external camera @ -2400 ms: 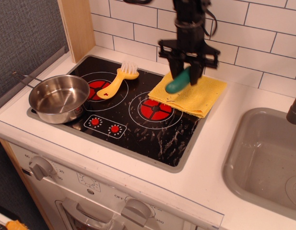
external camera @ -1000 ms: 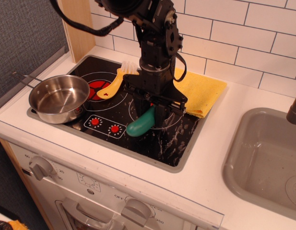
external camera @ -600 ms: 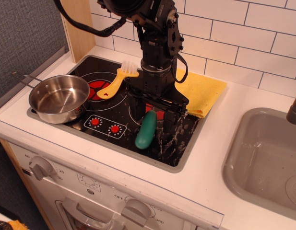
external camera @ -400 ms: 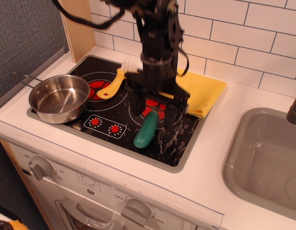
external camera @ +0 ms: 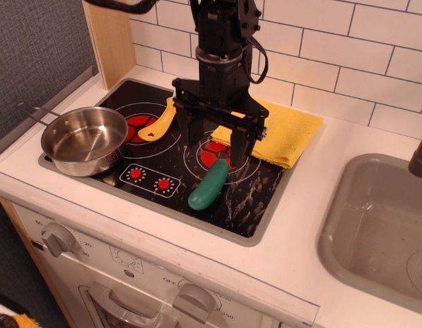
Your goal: Put the green item under the napkin.
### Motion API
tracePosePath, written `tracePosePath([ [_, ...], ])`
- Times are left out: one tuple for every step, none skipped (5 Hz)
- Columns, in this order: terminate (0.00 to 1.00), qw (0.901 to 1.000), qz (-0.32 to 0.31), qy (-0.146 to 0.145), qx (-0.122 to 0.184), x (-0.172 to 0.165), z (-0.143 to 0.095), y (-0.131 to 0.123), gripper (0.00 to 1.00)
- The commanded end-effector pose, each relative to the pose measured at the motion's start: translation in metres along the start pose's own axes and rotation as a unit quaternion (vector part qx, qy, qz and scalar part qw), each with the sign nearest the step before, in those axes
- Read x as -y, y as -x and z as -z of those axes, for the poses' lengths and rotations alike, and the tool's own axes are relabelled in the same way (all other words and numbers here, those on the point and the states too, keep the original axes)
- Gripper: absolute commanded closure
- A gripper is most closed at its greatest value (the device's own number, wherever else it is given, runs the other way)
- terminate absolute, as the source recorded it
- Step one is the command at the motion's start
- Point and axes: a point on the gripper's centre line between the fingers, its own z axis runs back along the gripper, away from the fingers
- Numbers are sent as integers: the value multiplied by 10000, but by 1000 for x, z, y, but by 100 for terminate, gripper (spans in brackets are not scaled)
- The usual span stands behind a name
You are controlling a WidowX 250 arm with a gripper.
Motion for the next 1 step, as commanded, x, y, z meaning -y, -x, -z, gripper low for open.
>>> tracePosePath([
  [100, 9993, -10, -53, 374, -5, -24, -5, 0],
])
